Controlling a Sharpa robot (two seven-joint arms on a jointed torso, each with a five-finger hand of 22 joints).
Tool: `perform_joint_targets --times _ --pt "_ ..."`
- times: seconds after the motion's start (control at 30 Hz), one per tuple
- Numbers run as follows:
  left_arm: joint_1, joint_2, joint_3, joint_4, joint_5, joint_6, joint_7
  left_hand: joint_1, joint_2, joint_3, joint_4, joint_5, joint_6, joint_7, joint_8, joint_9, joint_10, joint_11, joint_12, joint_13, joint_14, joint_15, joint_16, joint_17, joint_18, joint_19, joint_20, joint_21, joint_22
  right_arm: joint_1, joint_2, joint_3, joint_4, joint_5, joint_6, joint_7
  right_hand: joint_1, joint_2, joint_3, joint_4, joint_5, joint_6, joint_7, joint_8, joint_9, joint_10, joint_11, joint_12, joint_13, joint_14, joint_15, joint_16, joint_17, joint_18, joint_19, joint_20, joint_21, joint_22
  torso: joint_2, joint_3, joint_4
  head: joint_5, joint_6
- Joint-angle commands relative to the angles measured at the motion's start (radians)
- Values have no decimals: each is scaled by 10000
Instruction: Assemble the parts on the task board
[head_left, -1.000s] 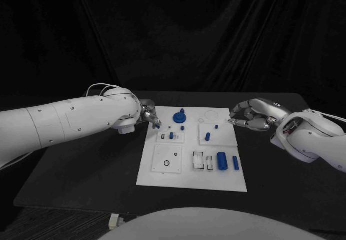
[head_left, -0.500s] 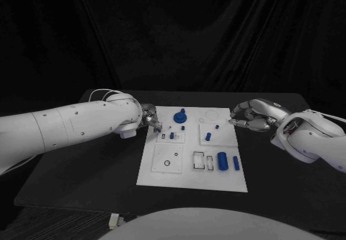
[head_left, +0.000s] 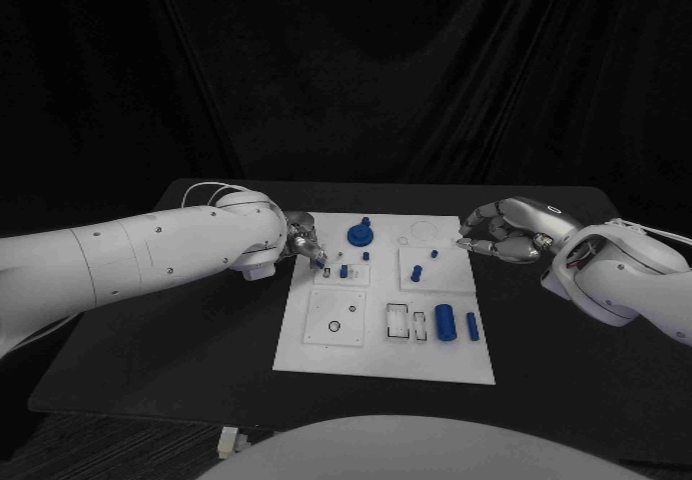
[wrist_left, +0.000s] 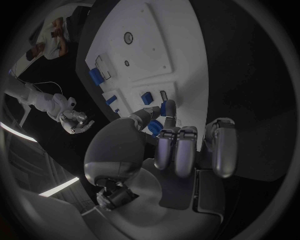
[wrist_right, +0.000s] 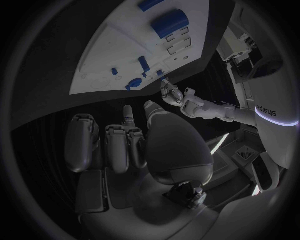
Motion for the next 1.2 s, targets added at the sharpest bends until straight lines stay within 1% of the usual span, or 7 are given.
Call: perform_joint_targets --times 0.03,0.2,0.37,0.63,0.77,1.2 --pt "-29 36 7 -13 16 14 164 4 114 127 -49 -12 67 -95 -67 -6 1070 -67 27 2610 1057 -68 26 2634 85 -4 -74 -29 2025 -27 -3 7 -10 -8 5 -144 100 -13 14 -55 56 69 34 -51 -9 1065 53 25 2635 857 82 -25 1764 104 86 68 -65 1869 3 2 0 18 -2" --pt "-54 43 7 -21 16 56 150 4 114 127 -49 -12 67 -95 -67 -6 1070 -67 27 2610 1057 -68 26 2634 85 -4 -74 -29 2025 -27 -5 7 -16 -8 5 -147 111 -14 17 -56 65 74 36 -58 -13 1065 55 25 2635 856 83 -29 1759 106 84 69 -73 1867 2 -1 -3 -7 -2" --pt "-83 66 6 -30 16 106 135 -3 124 131 -40 -12 77 -97 -67 -8 1070 -68 27 2610 1057 -68 26 2634 90 -21 -74 -50 2018 -28 -5 7 -14 -8 4 -148 117 -14 19 -57 68 76 37 -60 -15 1065 56 25 2635 848 84 -54 1726 111 75 69 -96 1860 -6 0 -4 19 -2" --pt "-185 102 6 -58 16 135 142 -12 133 135 -30 -14 88 -99 -68 -10 1070 -69 27 2610 1057 -68 26 2634 93 -29 -74 -61 2014 -28 -10 7 -9 -8 22 -172 130 -14 23 -61 75 82 37 -63 -17 1065 57 25 2635 847 85 -60 1720 114 69 69 -113 1855 0 0 2 -6 -2" --pt "-228 132 6 -101 16 121 153 -12 133 135 -30 -14 88 -99 -68 -10 1070 -69 27 2610 1057 -68 26 2634 93 -29 -74 -61 2014 -28 -19 7 -10 -8 22 -177 138 -15 25 -63 80 87 37 -66 -19 1065 58 25 2635 840 85 -81 1692 117 64 70 -124 1852 0 3 0 7 -2" --pt "-290 239 6 -220 16 111 194 -18 141 142 -24 -13 95 -101 -71 -13 1070 -70 27 2610 1057 -68 26 2634 99 -46 -75 -83 2006 -33 -7 7 -29 -8 40 -182 146 -17 26 -64 85 91 39 -71 -23 1065 60 25 2635 836 86 -93 1677 123 53 71 -153 1843 -2 1 -2 11 -2"
